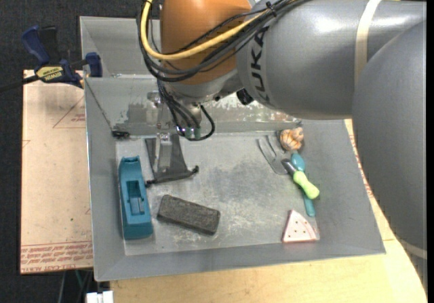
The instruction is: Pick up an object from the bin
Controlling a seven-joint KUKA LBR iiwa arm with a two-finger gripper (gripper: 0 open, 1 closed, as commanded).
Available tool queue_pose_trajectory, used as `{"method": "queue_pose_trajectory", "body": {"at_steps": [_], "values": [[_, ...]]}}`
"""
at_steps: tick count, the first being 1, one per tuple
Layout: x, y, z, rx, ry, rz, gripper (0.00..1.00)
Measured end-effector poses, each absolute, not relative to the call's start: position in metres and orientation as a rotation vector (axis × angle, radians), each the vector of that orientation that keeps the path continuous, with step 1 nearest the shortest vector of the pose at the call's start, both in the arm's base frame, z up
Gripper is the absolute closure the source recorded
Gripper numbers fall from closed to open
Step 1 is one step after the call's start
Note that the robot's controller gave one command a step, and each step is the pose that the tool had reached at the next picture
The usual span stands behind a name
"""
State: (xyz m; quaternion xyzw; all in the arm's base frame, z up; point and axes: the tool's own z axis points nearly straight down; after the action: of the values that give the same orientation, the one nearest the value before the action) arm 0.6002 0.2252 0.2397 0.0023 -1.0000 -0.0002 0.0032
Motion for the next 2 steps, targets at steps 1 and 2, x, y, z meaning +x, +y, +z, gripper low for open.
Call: {"method": "queue_pose_trajectory", "body": {"at_steps": [1,2], "values": [[0.602,0.224,0.245,0.001,-3.143,-0.003,0.0],[0.613,0.185,0.158,0.02,-3.146,-0.006,0.0]]}}
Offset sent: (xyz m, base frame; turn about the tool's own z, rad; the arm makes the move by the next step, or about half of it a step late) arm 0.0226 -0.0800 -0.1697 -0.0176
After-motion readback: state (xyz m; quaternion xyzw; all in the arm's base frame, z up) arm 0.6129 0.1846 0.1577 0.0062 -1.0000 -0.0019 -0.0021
